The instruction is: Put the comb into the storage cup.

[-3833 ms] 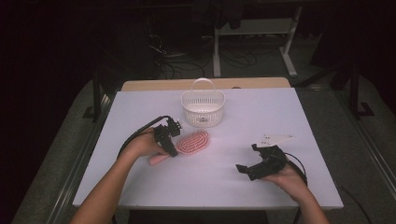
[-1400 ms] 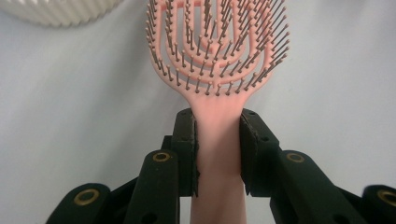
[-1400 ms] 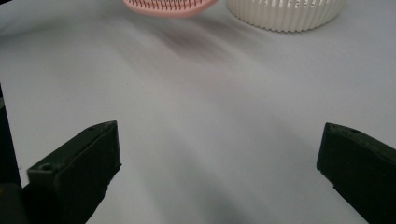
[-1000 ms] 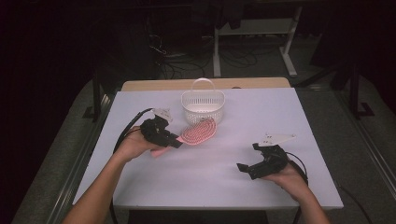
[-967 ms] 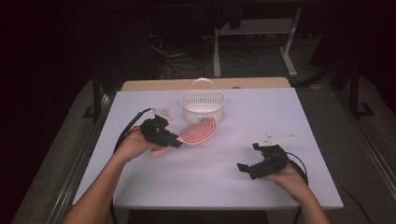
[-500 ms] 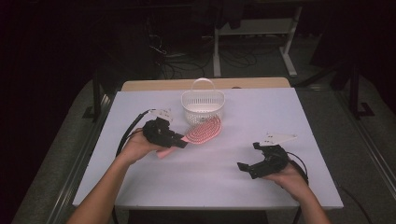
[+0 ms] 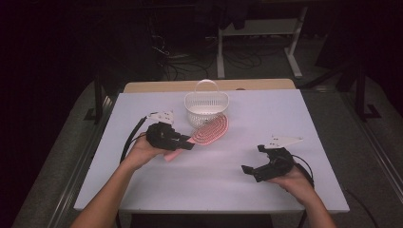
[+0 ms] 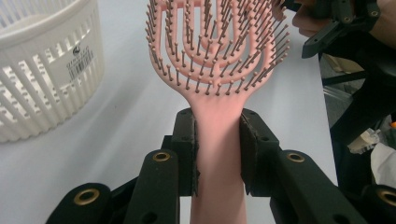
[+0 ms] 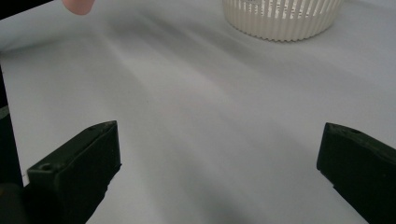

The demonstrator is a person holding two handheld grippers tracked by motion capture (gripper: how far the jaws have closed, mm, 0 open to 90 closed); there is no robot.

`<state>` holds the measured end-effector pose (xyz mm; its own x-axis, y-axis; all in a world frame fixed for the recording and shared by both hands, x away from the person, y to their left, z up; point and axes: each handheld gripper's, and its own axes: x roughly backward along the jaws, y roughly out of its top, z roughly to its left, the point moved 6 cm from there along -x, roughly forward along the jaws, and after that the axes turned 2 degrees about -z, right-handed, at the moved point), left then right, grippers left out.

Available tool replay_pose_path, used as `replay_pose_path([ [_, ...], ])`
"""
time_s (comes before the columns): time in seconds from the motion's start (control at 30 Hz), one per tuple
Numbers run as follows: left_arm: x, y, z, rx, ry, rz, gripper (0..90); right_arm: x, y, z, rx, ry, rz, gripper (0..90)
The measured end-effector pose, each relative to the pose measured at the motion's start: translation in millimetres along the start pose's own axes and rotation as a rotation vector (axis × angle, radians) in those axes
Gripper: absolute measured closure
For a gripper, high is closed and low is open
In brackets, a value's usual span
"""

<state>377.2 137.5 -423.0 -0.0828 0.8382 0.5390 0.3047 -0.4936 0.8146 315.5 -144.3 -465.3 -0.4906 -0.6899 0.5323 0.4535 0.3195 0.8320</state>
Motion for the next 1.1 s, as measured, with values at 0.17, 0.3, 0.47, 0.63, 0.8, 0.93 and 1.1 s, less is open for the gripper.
replay_pose_path([
  [0.17,-0.2,1.2,-0.7,-0.008,-0.014,-0.036,70.7,0.4,0.2,0.9,-0.001,0.006,-0.003,0.0],
  [0.3,-0.7,0.6,-1.3,-0.009,-0.028,-0.060,70.7,0.4,0.4,1.4,0.000,0.009,-0.004,0.0],
  [0.47,0.3,2.0,-1.8,-0.007,-0.036,-0.097,70.7,0.6,0.9,1.9,-0.001,0.012,-0.008,0.0],
  [0.63,1.0,2.1,-1.5,-0.011,-0.028,-0.117,70.7,0.6,1.7,2.4,-0.003,0.015,-0.012,0.0],
  [0.8,1.0,1.2,-1.2,-0.008,-0.017,-0.137,70.7,1.1,3.4,3.0,-0.007,0.017,-0.018,0.0],
  [0.93,1.8,0.7,-0.6,-0.004,-0.008,-0.147,70.7,2.4,7.1,4.0,-0.005,0.017,-0.026,0.0],
  [1.1,2.4,1.6,-1.7,-0.003,-0.013,-0.162,70.7,2.4,15.9,4.2,0.000,0.038,-0.030,0.0],
])
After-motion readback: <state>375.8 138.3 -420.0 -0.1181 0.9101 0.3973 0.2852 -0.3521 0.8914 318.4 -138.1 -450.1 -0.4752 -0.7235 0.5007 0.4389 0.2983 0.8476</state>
